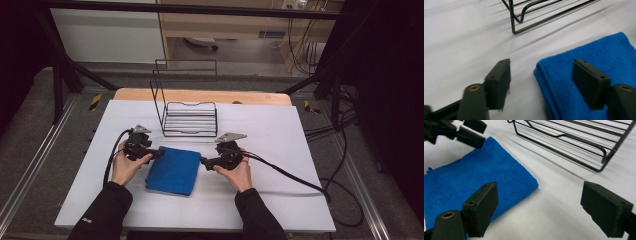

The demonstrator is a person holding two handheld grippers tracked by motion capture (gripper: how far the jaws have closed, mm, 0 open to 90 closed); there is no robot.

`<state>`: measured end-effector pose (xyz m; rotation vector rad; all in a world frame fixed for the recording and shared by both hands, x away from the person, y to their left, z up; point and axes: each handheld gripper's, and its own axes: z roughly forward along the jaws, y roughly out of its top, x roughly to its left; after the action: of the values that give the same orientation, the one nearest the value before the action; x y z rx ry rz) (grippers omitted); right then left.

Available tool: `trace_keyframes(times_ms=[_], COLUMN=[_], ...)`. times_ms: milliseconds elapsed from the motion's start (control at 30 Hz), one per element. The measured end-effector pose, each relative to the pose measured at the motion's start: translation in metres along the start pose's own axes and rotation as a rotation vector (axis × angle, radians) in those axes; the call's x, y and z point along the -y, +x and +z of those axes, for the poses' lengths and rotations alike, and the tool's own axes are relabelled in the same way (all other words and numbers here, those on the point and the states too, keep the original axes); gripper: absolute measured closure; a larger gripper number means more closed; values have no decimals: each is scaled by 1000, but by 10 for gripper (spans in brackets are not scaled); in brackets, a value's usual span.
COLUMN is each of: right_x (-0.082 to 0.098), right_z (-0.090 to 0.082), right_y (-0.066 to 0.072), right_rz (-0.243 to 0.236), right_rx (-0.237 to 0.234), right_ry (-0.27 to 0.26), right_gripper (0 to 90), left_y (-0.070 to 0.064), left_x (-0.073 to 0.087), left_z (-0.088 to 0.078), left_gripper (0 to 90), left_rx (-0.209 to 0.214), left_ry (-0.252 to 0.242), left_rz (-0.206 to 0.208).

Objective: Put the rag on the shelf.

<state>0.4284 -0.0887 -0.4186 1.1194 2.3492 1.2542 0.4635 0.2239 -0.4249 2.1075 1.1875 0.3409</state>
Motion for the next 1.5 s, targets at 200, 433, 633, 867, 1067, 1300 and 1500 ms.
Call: trace_keyframes(times_ms=[200, 433, 633, 867, 1067, 1300, 1500], right_x=[6, 7, 7, 6, -3, -7, -4], right_z=[-4, -5, -4, 5, 28, 47, 57], right_y=[-1, 2, 2, 1, 5, 6, 5], right_rz=[0, 12, 23, 73, 68, 90, 118], right_rx=[4, -10, -22, -36, -7, 36, 38], right_ry=[19, 11, 13, -6, 27, 46, 111], right_gripper=[115, 114, 116, 185, 290, 466, 586], left_y=[1, 3, 1, -1, 0, -3, -3], left_x=[3, 5, 6, 7, 9, 9, 9], left_z=[13, 17, 18, 19, 19, 19, 19], left_gripper=[519, 611, 690, 813, 813, 812, 811], left_rx=[9, 42, 63, 92, 94, 76, 80], left_ry=[37, 35, 34, 27, 19, 18, 13], left_rz=[13, -14, -19, -15, 2, 35, 39])
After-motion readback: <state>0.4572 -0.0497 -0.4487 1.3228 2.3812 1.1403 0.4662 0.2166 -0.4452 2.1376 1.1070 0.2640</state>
